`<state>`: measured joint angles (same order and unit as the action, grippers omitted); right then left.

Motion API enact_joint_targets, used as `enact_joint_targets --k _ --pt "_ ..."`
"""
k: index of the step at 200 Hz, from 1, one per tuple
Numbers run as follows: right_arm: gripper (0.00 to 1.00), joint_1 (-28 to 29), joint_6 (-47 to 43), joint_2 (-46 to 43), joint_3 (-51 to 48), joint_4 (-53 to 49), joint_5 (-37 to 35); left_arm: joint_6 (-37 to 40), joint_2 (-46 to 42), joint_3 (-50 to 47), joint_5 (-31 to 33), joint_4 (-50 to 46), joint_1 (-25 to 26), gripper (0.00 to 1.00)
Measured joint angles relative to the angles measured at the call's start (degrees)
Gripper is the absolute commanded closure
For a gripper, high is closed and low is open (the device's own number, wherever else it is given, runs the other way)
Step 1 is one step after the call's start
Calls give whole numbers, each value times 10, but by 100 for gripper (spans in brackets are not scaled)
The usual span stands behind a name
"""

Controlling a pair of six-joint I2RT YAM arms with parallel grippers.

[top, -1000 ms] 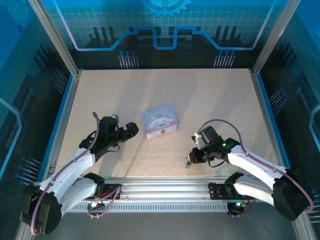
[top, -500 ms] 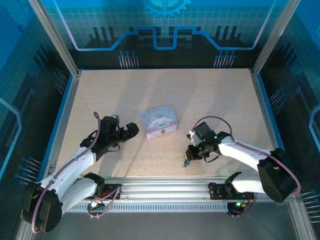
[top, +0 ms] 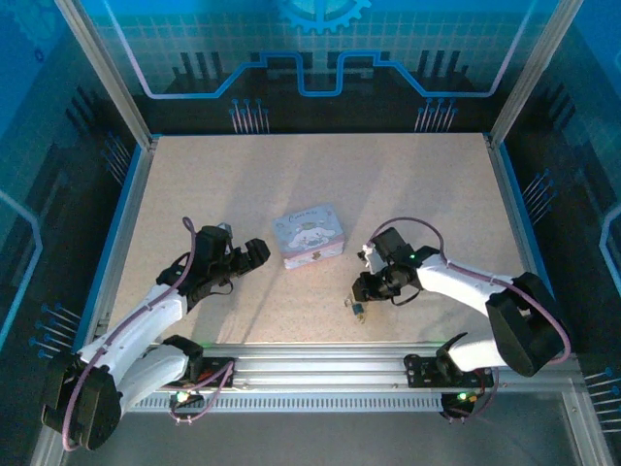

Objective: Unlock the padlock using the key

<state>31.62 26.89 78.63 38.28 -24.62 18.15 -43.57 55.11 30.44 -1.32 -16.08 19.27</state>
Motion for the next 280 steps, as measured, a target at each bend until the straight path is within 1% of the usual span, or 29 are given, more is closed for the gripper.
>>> enact_joint_targets --k 5,20,44,68,86,100,117,154,163,171,180,185,204,228,251,280 --pt "74 -1 -1 -2 4 -1 -2 0 -1 0 0 -1 0 1" --pt "67 -2 -5 -15 14 -6 -12 0 -5 3 0 -4 0 1" --pt "61 -7 -15 -61 27 -16 -32 4 -21 15 0 -12 0 1" --pt "50 -26 -35 -110 42 -24 -50 20 -43 29 3 -19 -3 1" --pt "41 -47 -49 -139 52 -26 -63 37 -63 36 17 -23 -7 1" --pt "35 -65 -62 -161 57 -25 -75 52 -82 40 34 -25 -9 1" --pt "33 -85 -74 -188 57 -23 -86 72 -104 41 57 -26 -10 1" --pt "17 -147 -94 -250 41 23 -87 134 -138 41 118 -11 -12 1" --pt "13 -162 -99 -264 30 40 -88 153 -145 38 136 5 -12 1" --pt "11 -173 -102 -275 18 58 -90 170 -150 30 149 28 -12 1" --pt "2 -185 -106 -285 3 76 -94 191 -155 14 164 57 -12 1" --pt "0 -192 -108 -288 -5 88 -99 205 -155 3 172 77 -13 1" --pt "0 -212 -129 -289 -37 134 -120 260 -149 -43 199 146 -13 1" --pt "0 -231 -162 -281 -84 203 -163 337 -115 -93 226 227 -14 1" --pt "0 -250 -191 -257 -120 270 -198 393 -72 -102 235 282 -20 1" --pt "0 -281 -210 -210 -164 382 -209 427 -7 -104 235 357 -44 1"
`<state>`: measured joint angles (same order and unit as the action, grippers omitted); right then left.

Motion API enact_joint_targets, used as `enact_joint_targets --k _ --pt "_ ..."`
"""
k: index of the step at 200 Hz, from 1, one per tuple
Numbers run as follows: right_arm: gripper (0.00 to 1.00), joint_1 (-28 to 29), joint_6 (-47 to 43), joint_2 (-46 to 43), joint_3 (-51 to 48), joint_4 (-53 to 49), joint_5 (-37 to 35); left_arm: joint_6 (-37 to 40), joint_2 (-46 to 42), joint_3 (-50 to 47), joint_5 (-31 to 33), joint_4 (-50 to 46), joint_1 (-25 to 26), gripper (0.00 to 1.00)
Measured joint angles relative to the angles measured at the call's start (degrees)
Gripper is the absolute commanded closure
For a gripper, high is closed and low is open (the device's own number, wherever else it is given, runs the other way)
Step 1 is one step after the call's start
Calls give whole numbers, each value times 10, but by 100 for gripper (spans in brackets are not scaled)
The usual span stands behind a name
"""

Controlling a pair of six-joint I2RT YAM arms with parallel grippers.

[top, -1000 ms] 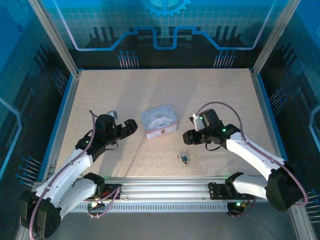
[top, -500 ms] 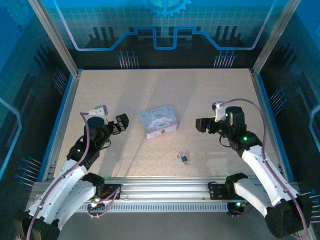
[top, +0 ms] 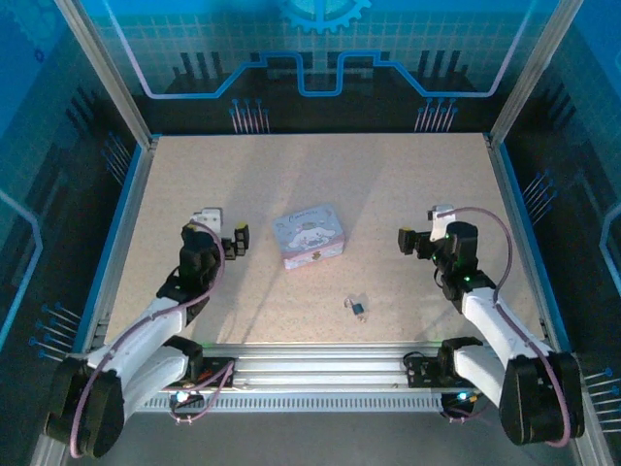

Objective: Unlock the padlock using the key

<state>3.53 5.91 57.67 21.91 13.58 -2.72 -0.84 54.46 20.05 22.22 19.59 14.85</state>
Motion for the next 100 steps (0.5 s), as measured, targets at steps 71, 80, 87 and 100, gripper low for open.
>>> enact_joint_targets --k 71,80,87,100 --pt "0 -22 -41 183 -36 253 39 14 160 -23 -65 176 -76 1" --pt "0 -22 -44 199 -36 271 45 15 179 -26 -75 200 -79 1" --pt "0 -22 -45 213 -36 285 49 16 195 -29 -81 220 -81 1" --pt "1 -23 -47 234 -36 308 55 23 216 -31 -93 246 -85 1"
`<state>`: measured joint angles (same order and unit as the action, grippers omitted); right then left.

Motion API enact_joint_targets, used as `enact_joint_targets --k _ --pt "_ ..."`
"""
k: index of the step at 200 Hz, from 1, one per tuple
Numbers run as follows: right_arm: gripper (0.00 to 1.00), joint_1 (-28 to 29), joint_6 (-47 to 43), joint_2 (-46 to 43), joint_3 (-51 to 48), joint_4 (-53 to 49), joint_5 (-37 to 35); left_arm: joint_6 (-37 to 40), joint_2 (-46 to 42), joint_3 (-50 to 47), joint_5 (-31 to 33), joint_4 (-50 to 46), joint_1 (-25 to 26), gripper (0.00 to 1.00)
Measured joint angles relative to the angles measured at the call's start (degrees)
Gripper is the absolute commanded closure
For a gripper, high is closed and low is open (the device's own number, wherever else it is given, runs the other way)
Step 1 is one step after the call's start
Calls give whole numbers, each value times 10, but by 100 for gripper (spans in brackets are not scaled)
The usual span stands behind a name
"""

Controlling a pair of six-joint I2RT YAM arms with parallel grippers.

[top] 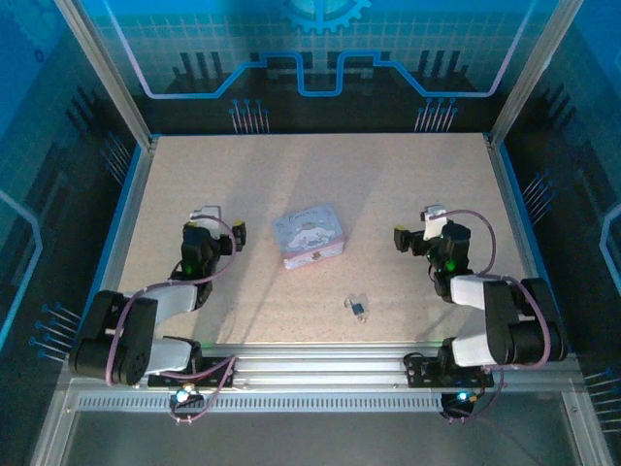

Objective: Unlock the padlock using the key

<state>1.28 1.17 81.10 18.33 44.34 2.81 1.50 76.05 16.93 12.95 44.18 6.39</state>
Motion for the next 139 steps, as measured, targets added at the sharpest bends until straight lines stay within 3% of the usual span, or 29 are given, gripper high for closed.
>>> enact_joint_targets --k 73,139 --pt "0 -2 -4 41 38 19 18 5 135 -22 -45 183 -26 1" --pt "0 0 -5 42 48 1 1 3 140 -7 -69 175 -42 1"
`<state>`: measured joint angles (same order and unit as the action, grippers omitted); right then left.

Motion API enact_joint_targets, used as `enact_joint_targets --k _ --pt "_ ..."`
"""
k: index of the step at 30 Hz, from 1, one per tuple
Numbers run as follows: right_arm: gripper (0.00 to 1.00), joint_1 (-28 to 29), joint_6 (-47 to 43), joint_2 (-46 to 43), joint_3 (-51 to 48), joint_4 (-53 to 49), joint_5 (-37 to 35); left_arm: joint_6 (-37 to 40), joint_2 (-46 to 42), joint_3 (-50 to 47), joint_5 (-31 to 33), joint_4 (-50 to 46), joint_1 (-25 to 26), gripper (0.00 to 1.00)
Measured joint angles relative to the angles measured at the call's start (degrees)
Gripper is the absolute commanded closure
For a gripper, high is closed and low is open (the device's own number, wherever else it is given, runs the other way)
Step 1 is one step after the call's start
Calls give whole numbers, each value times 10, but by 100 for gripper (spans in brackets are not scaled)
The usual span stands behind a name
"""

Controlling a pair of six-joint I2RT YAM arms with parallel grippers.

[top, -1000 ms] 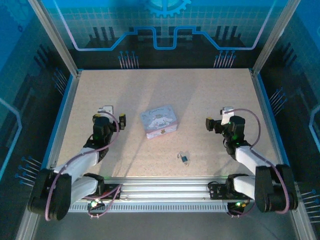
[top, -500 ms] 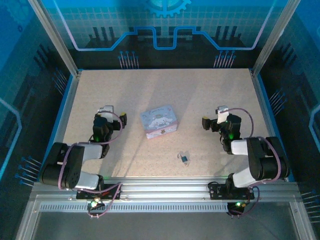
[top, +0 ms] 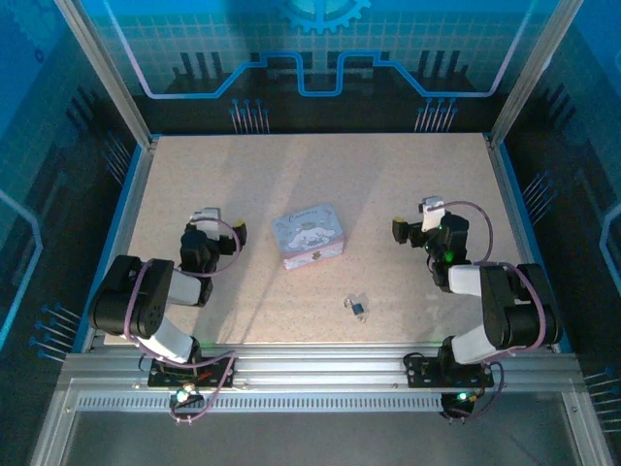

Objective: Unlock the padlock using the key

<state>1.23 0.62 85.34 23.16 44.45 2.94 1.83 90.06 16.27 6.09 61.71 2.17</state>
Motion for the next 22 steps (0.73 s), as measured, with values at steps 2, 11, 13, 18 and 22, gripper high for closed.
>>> enact_joint_targets --k 2,11,13,18,22 --pt "0 6 -3 2 3 -4 -15 -4 0 26 -6 -37 -7 1" --pt "0 15 -7 2 5 -12 -44 -17 -3 51 -11 -83 -17 1" --pt "0 15 -7 2 5 -12 -45 -17 -3 51 -11 -87 -17 1" --pt "0 15 -7 2 6 -14 -45 -17 -3 51 -11 -90 -17 1" --pt "0 15 -7 2 6 -14 -45 -17 -3 51 -11 -90 -17 1"
